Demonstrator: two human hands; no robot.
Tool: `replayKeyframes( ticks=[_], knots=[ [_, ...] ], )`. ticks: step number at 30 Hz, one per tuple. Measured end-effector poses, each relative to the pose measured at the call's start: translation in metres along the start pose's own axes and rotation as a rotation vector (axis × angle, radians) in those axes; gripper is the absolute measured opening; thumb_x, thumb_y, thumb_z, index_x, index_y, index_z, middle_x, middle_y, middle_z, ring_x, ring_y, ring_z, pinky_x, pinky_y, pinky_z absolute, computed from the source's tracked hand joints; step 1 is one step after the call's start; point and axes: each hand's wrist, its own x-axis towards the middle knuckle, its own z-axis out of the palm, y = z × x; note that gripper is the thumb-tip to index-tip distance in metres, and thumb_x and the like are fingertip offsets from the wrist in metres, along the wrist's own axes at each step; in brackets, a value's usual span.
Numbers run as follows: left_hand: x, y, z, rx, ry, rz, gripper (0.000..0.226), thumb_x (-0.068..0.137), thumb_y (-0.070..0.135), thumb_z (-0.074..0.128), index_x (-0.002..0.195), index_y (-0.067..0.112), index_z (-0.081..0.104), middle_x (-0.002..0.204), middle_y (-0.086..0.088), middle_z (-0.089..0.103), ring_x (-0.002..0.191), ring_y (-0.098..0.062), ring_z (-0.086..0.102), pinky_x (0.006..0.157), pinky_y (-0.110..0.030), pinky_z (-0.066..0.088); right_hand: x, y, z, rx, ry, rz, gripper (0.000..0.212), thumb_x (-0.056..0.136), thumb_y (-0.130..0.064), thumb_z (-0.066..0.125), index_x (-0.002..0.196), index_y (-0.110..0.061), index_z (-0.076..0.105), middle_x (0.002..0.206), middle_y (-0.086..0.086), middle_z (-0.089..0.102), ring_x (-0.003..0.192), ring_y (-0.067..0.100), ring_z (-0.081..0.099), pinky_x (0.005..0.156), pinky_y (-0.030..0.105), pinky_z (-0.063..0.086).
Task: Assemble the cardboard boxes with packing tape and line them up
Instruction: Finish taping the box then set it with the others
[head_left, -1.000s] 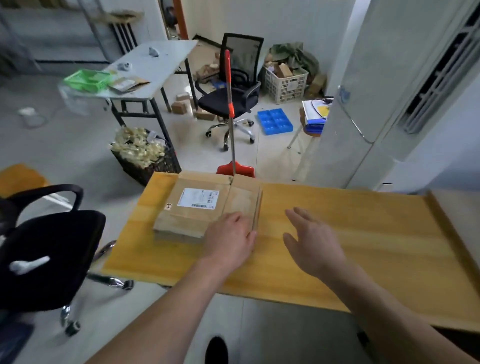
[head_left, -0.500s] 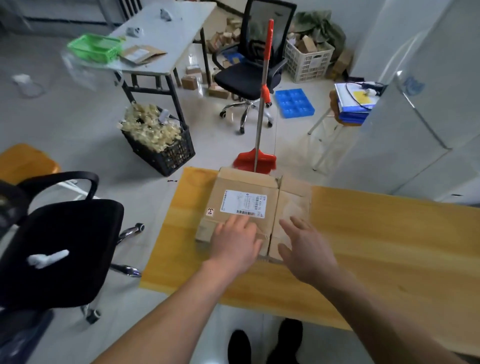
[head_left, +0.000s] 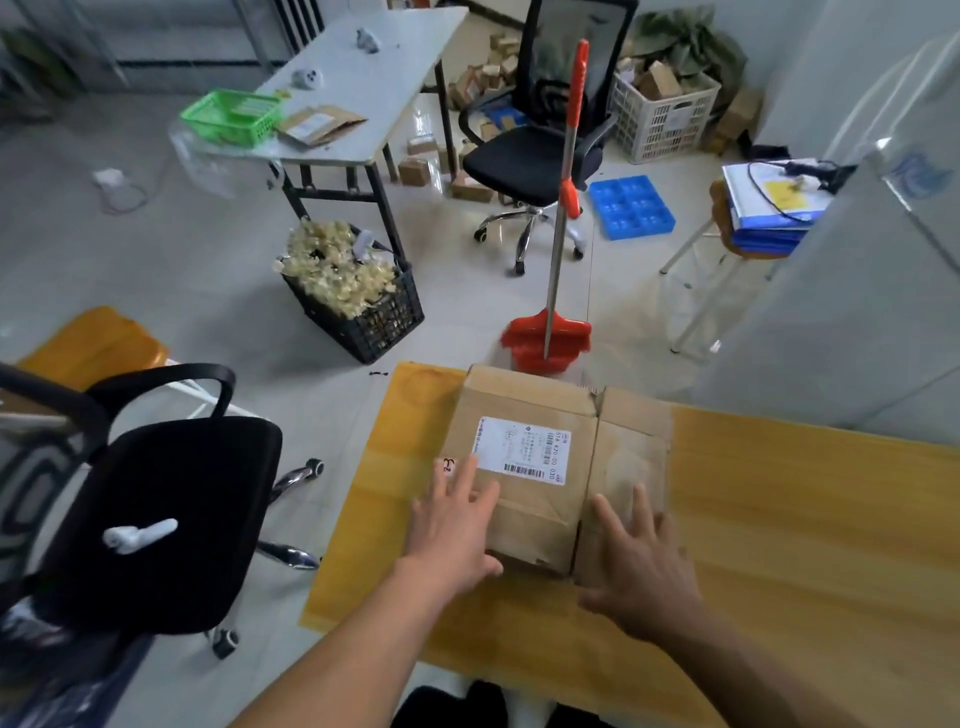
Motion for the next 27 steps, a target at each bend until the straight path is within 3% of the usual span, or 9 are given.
replayKeyframes(
  ticks=[6, 11, 14, 17, 19, 21, 23, 25, 27],
  knots=[
    [0.019, -0.023, 0.011, -0.045, -0.124, -0.020, 0.105, 0.081, 0.042, 0.076, 0.155, 0.033, 0.002, 0.159, -0.001, -0.029, 0.148, -0.043, -0.007, 0.117, -0.062, 0.017, 0.005, -0.004, 0.007, 0.026, 0.013, 0.060, 0.108, 0.073, -0.068, 0.064, 0.150, -0.041, -0.007, 0.161, 0.008, -0.019, 0.145, 0.036, 0.014, 0.110, 0.045, 0.041],
    [0.024, -0.039, 0.006, -0.049, -0.018, 0.072, 0.096, 0.083, 0.046, 0.071, 0.154, 0.031, 0.009, 0.163, -0.001, -0.014, 0.147, -0.039, 0.006, 0.120, -0.047, 0.022, -0.005, -0.016, 0.012, 0.132, 0.015, 0.121, 0.104, 0.077, -0.065, 0.063, 0.154, -0.040, -0.002, 0.163, 0.003, -0.016, 0.149, 0.030, 0.012, 0.117, 0.039, 0.030],
    [0.021, -0.051, -0.011, -0.062, 0.119, 0.139, 0.090, 0.083, 0.054, 0.067, 0.153, 0.030, 0.017, 0.161, 0.001, 0.000, 0.145, -0.031, 0.010, 0.120, -0.042, 0.023, -0.020, -0.025, 0.009, 0.252, 0.073, 0.131, 0.091, 0.082, -0.062, 0.057, 0.155, -0.039, 0.007, 0.164, -0.006, -0.004, 0.146, 0.022, 0.020, 0.115, 0.034, 0.030],
    [0.018, -0.058, -0.043, -0.086, 0.217, 0.254, 0.083, 0.082, 0.062, 0.061, 0.150, 0.032, 0.024, 0.157, 0.005, 0.012, 0.141, -0.024, 0.017, 0.118, -0.039, 0.026, -0.033, -0.031, -0.008, 0.433, 0.267, 0.147, 0.057, 0.096, -0.037, 0.053, 0.150, -0.031, 0.036, 0.159, -0.006, 0.027, 0.138, 0.019, 0.039, 0.107, 0.028, 0.036],
    [0.016, -0.058, -0.067, -0.120, 0.303, 0.345, 0.076, 0.081, 0.062, 0.058, 0.146, 0.033, 0.031, 0.154, 0.008, 0.021, 0.139, -0.020, 0.023, 0.117, -0.036, 0.029, -0.038, -0.035, -0.026, 0.525, 0.435, 0.179, 0.038, 0.100, -0.026, 0.051, 0.138, -0.032, 0.055, 0.139, -0.010, 0.054, 0.123, 0.017, 0.055, 0.094, 0.027, 0.046],
    [0.017, -0.050, -0.097, -0.218, 0.408, 0.418, 0.065, 0.082, 0.052, 0.063, 0.141, 0.031, 0.044, 0.147, 0.009, 0.034, 0.133, -0.017, 0.035, 0.111, -0.030, 0.035, -0.042, -0.040, -0.058, 0.613, 0.538, 0.249, 0.022, 0.102, -0.028, 0.050, 0.113, -0.034, 0.067, 0.105, -0.015, 0.068, 0.098, 0.014, 0.064, 0.073, 0.021, 0.048],
    [0.021, -0.038, -0.130, -0.350, 0.502, 0.461, 0.049, 0.082, 0.029, 0.069, 0.130, 0.024, 0.058, 0.133, 0.007, 0.048, 0.120, -0.015, 0.049, 0.101, -0.023, 0.040, -0.047, -0.043, -0.102, 0.732, 0.615, 0.307, 0.023, 0.101, -0.027, 0.050, 0.086, -0.022, 0.067, 0.082, -0.008, 0.070, 0.080, 0.018, 0.065, 0.065, 0.030, 0.049],
    [0.024, -0.024, -0.164, -0.489, 0.589, 0.470, 0.039, 0.078, 0.007, 0.067, 0.117, 0.016, 0.068, 0.118, 0.001, 0.056, 0.104, -0.017, 0.056, 0.093, -0.024, 0.044, -0.057, -0.044, -0.149, 0.856, 0.723, 0.348, 0.028, 0.099, -0.021, 0.053, 0.076, -0.010, 0.063, 0.069, 0.001, 0.066, 0.065, 0.019, 0.061, 0.057, 0.033, 0.046],
    [0.023, -0.012, -0.196, -0.631, 0.611, 0.434, 0.034, 0.076, -0.002, 0.064, 0.106, 0.014, 0.070, 0.106, -0.003, 0.060, 0.091, -0.017, 0.056, 0.081, -0.021, 0.040, -0.070, -0.041, -0.188, 1.012, 0.788, 0.346, 0.026, 0.097, -0.015, 0.055, 0.073, -0.006, 0.058, 0.059, 0.006, 0.060, 0.052, 0.019, 0.056, 0.046, 0.030, 0.043]
  ],
)
